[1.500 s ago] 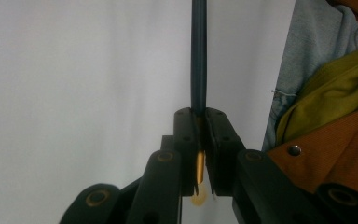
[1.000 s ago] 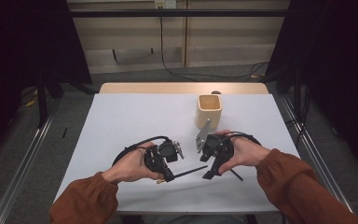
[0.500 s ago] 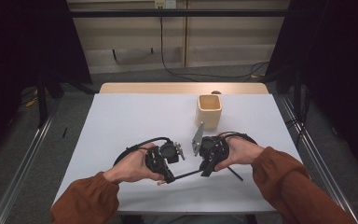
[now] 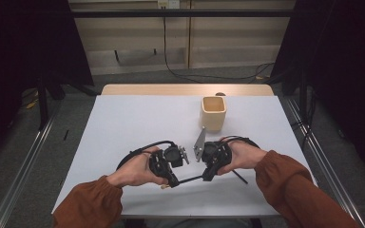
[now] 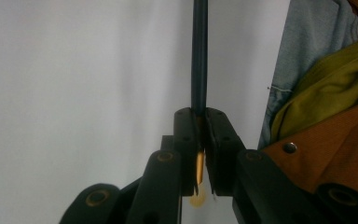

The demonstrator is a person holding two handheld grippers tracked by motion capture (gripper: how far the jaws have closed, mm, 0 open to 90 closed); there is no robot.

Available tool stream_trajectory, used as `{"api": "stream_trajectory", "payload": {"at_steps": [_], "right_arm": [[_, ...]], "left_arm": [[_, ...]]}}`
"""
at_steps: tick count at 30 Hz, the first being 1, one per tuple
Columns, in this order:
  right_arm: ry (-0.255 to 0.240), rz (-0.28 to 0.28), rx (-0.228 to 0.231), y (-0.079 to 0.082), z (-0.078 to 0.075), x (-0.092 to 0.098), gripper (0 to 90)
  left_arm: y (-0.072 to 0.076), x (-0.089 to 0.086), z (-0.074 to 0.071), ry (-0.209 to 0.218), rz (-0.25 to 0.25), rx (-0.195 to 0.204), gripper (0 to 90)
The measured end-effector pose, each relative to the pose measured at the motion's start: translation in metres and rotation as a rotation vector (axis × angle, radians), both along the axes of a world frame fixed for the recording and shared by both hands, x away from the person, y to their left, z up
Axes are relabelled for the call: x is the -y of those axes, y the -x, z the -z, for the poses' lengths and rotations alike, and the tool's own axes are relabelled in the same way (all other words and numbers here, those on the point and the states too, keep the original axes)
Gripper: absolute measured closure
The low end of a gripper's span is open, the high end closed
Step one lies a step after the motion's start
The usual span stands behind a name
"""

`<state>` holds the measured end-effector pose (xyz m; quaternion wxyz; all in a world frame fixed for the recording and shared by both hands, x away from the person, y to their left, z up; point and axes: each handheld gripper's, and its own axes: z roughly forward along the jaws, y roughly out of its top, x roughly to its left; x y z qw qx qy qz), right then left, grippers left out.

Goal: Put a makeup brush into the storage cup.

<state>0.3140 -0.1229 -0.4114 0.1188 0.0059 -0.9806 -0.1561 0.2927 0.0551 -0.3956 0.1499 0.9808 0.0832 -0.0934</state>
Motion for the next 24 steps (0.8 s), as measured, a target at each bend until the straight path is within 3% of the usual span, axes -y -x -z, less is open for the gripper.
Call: {"api": "stream_trajectory", "payload": {"at_steps": [6, 8, 11, 13, 15, 16, 20, 24], "right_arm": [[-0.011, -0.016, -0.005, 0.001, 0.002, 0.0, 85.5], [-0.015, -0.02, -0.004, 0.001, 0.002, 0.001, 85.6], [-0.018, -0.015, 0.0, 0.001, 0.001, 0.001, 85.6], [-0.028, -0.009, 0.008, 0.001, 0.0, 0.002, 85.6], [-0.034, 0.003, 0.013, 0.001, -0.001, 0.003, 85.7], [-0.035, 0.002, 0.011, 0.0, -0.001, 0.004, 85.7], [-0.038, 0.016, 0.015, -0.002, -0.002, 0.006, 85.7], [-0.035, 0.016, 0.016, -0.002, -0.001, 0.007, 85.7]], "left_arm": [[0.001, 0.0, 0.002, 0.009, -0.008, -0.002, 83.7], [-0.001, 0.0, 0.001, 0.0, 0.01, -0.001, 83.5], [-0.002, -0.002, 0.001, 0.015, -0.011, -0.003, 83.0], [-0.004, -0.003, 0.001, 0.032, -0.054, -0.026, 82.0], [-0.008, -0.005, 0.0, 0.038, -0.041, -0.028, 81.0], [-0.007, -0.006, 0.001, 0.059, -0.062, -0.026, 79.9], [-0.008, -0.007, 0.001, 0.08, -0.061, -0.02, 71.1], [-0.008, -0.009, 0.0, 0.118, -0.051, -0.011, 56.4]]}}
